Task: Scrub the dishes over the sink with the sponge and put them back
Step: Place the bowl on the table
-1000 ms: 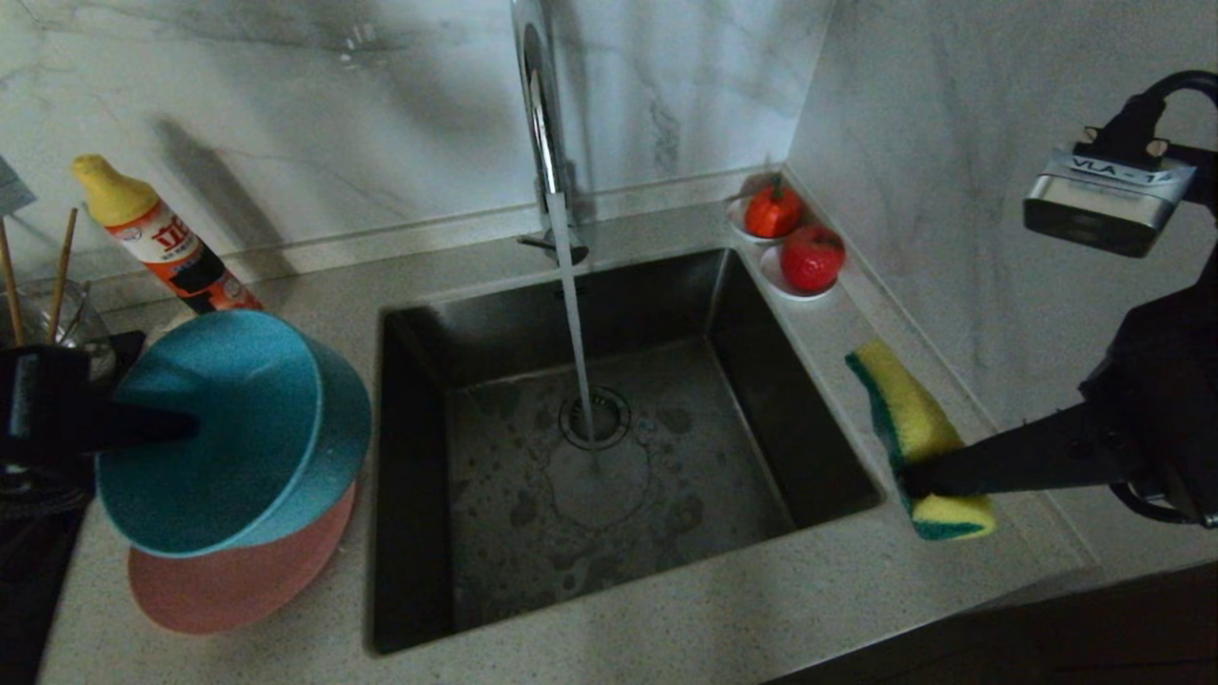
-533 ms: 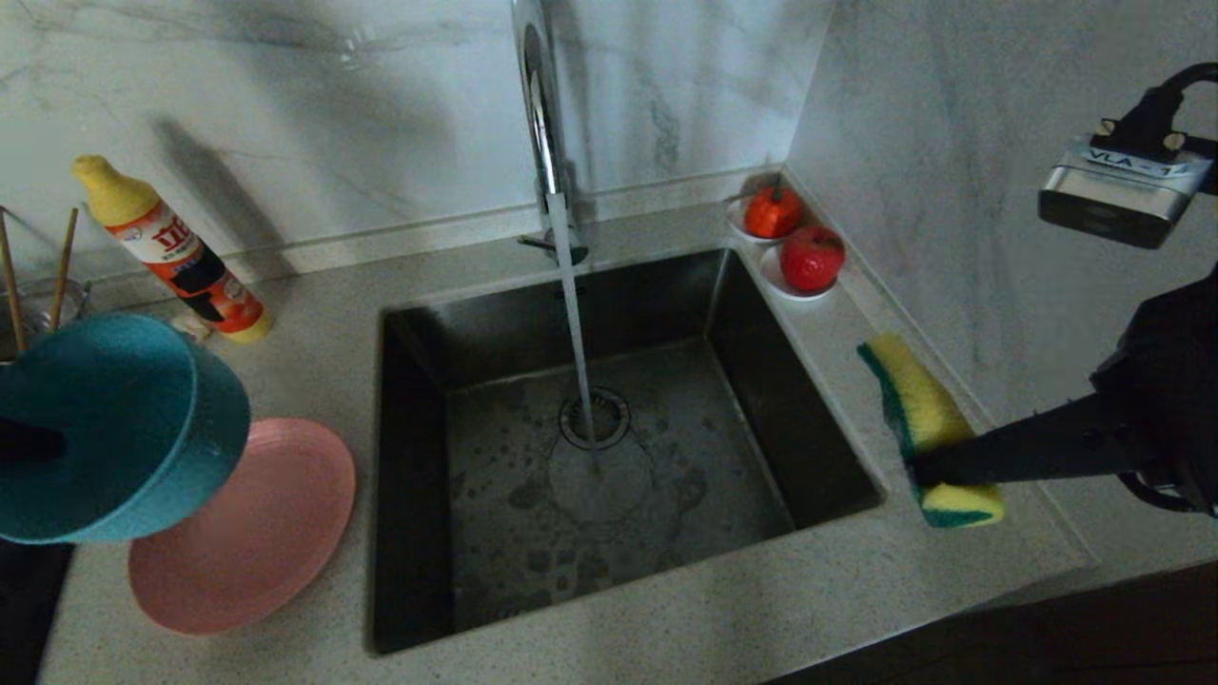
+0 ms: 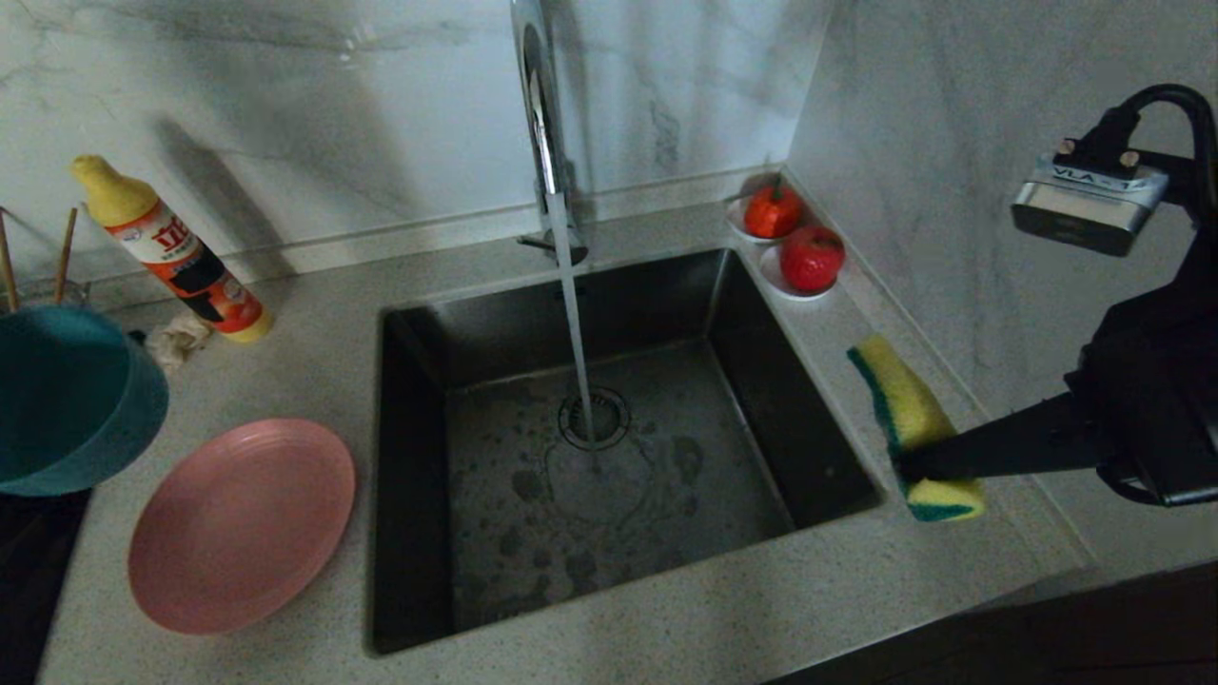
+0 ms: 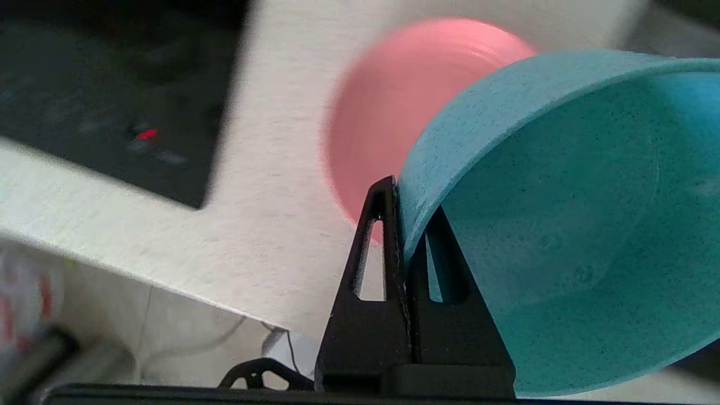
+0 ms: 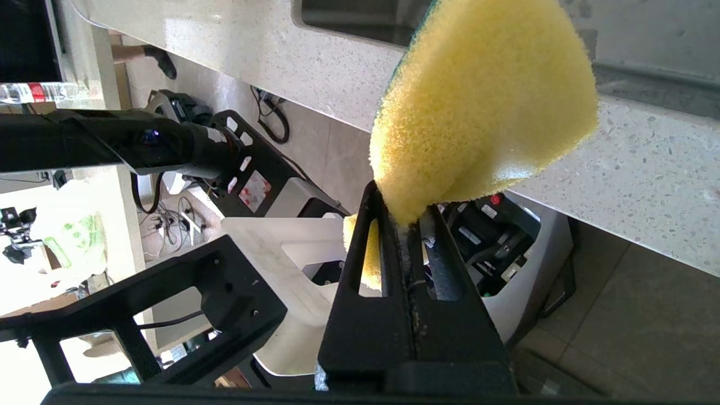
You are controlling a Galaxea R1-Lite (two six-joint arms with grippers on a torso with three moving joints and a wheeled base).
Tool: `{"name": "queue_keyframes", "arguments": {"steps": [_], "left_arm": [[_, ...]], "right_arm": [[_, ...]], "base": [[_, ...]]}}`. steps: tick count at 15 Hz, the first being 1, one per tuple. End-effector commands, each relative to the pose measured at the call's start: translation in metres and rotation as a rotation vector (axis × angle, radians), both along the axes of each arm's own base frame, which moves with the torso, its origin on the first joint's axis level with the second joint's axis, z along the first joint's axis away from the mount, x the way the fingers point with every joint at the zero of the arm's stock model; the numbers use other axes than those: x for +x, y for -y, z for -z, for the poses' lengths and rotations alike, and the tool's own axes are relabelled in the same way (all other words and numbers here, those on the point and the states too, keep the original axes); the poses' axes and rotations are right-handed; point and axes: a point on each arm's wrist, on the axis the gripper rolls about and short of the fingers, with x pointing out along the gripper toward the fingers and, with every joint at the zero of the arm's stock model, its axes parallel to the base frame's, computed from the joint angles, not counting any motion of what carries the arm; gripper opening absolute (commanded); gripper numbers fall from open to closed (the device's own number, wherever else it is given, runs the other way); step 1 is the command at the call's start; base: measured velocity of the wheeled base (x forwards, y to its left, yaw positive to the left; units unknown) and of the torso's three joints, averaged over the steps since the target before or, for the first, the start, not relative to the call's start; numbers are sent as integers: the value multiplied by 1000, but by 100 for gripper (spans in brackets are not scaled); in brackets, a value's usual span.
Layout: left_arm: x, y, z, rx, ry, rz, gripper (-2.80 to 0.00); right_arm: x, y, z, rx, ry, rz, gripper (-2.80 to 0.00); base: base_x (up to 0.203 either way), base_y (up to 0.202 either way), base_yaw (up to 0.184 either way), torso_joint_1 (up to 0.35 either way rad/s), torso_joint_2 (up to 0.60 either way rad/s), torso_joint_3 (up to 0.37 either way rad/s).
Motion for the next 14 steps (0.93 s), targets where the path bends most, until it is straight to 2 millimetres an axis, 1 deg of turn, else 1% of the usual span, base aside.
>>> {"name": "queue_keyframes", "arguments": {"steps": [1, 6, 10, 14], "left_arm": [[11, -23, 11, -28, -61, -100, -280], [27, -61, 33, -87, -148, -219, -280], [34, -105, 52, -157, -167, -323, -280], [32, -149, 76, -246, -185, -415, -280]], "right_arm": [[3, -3, 3, -10, -17, -1, -280], [6, -4, 5, -15, -23, 0, -280], [11, -8, 9, -29, -35, -3, -280], [15, -11, 12, -36, -44, -4, -280]], "base": [[0, 0, 0, 0, 0, 0], [0, 0, 0, 0, 0, 0], [0, 0, 0, 0, 0, 0], [0, 0, 0, 0, 0, 0]]}}
